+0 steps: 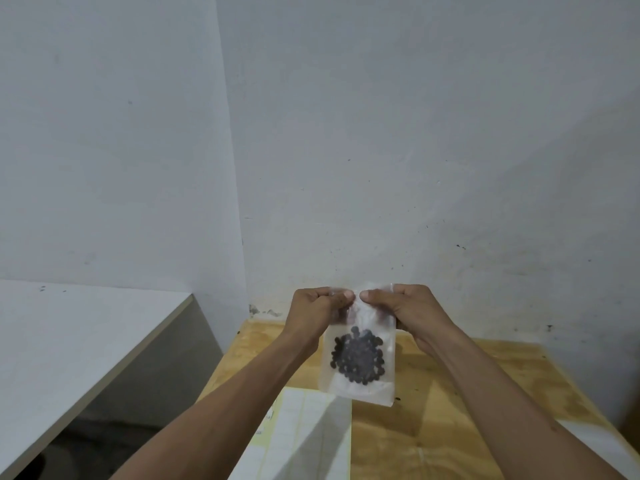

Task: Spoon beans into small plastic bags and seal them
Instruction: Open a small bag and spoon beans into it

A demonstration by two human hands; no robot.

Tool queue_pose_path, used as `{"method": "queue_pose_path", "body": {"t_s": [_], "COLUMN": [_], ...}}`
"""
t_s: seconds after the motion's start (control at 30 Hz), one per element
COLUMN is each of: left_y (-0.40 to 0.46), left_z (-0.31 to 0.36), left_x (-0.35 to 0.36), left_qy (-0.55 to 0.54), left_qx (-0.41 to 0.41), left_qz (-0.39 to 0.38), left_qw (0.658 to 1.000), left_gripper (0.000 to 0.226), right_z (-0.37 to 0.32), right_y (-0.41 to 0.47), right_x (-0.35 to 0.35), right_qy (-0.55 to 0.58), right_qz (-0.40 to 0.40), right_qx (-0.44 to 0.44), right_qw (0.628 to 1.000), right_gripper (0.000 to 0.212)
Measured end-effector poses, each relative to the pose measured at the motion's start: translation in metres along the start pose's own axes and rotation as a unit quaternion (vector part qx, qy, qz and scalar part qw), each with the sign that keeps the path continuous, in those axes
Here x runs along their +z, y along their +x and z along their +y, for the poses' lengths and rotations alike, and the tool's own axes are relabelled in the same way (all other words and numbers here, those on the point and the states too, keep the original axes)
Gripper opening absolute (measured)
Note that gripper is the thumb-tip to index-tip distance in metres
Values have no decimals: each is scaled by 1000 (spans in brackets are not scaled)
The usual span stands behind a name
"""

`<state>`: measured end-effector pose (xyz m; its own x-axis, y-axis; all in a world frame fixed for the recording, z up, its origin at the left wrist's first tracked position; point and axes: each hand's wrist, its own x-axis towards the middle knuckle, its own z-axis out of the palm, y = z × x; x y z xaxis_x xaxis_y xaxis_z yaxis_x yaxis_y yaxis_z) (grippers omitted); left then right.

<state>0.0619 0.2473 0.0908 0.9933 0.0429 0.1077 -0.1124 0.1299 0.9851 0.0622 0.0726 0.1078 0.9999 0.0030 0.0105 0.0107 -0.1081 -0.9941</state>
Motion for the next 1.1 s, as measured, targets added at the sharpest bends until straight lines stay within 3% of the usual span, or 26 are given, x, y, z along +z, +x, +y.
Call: {"method": "queue_pose_path", "body": {"t_s": [0.33, 0.43, 0.53, 0.7, 0.87, 1.1], "left_y": [-5, -3, 0, -7, -9, 10], "left_z": [3, 6, 3, -4, -11, -5], "left_x": [5, 7, 5, 10, 12, -13], "left_qy": [-31, 4, 59, 119, 133, 122], "left_qx": [-28, -8, 16, 43, 28, -10], "left_qz": [14, 34, 62, 31, 38, 82], "left_qw": [999, 999, 996, 992, 990, 989], "left_gripper": [15, 15, 16, 35, 38, 30], "right_z": [-5, -4, -6, -15, -12, -9], "right_y": [2, -1, -6, -4, -3, -3], "right_x": [-2, -5, -9, -7, -2, -13], "right_qy": [-65, -57, -68, -167, -238, -177], "right_qz": [48, 25, -20, -33, -57, -89], "right_qx": [-32, -33, -27, -37, -40, -38], "right_qw": [996, 998, 997, 985, 969, 980], "right_gripper": [21, 14, 21, 10, 40, 32]}}
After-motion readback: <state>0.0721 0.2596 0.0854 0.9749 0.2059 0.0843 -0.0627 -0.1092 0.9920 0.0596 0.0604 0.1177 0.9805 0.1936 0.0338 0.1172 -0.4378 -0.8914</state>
